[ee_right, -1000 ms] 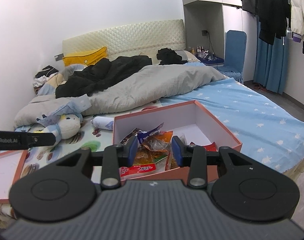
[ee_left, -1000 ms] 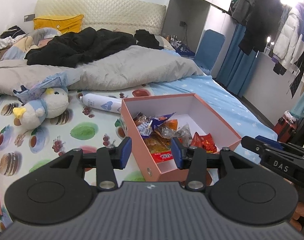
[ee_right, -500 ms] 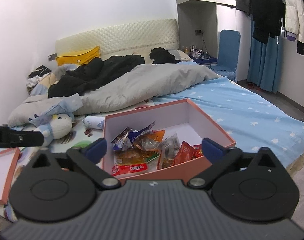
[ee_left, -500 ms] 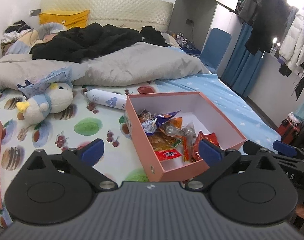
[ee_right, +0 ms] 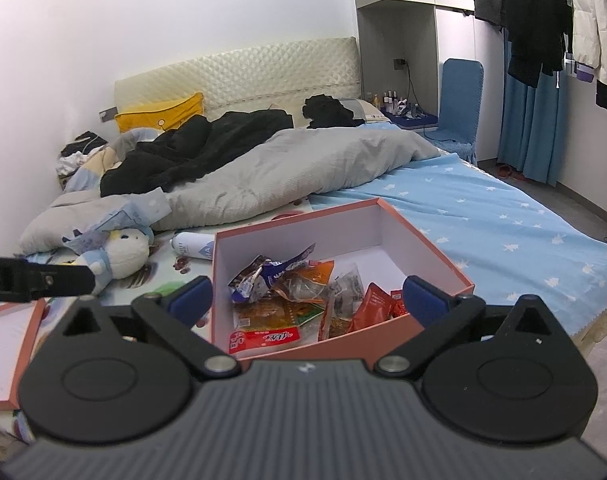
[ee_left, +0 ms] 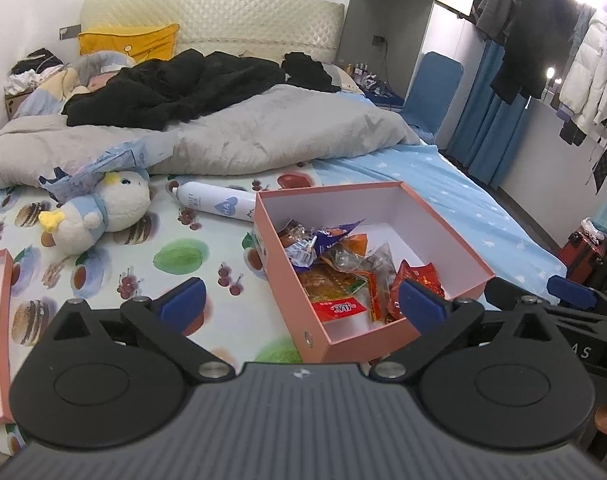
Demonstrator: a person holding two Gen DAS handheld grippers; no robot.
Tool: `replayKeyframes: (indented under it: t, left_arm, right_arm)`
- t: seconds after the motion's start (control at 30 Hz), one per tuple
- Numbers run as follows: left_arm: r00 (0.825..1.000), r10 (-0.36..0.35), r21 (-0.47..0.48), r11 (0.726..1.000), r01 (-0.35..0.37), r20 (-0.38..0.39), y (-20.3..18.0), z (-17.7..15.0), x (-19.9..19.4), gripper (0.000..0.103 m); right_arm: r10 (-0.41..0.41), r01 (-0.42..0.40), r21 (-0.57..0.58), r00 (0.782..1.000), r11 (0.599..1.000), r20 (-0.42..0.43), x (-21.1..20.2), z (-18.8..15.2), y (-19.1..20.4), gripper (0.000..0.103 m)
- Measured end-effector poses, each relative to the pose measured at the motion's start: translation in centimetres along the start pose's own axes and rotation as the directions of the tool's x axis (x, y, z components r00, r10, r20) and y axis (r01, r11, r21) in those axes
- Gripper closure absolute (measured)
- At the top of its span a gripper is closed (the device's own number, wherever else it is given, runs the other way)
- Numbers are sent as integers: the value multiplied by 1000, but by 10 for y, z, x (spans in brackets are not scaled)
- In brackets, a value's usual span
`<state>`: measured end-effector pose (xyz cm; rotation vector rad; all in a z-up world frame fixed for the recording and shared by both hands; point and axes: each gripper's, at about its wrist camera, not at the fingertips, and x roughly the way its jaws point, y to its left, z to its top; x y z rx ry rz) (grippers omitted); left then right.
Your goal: Organize snacks
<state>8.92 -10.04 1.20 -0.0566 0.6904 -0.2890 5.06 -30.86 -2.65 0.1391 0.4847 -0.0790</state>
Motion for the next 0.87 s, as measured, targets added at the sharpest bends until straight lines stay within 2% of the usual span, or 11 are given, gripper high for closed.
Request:
replayKeyframes:
  t: [0.37,0.87]
  left_arm:
    - [1000,-6,10,1000,6,20,-1,2,-6,0]
    - [998,27,-11,1000,-26,55,8,8,-20,0]
  right_arm:
    - [-7,7,15,1000,1000,1,-1,2,1,0]
    - [5,-5,7,1000,1000,11,-6,5,4,0]
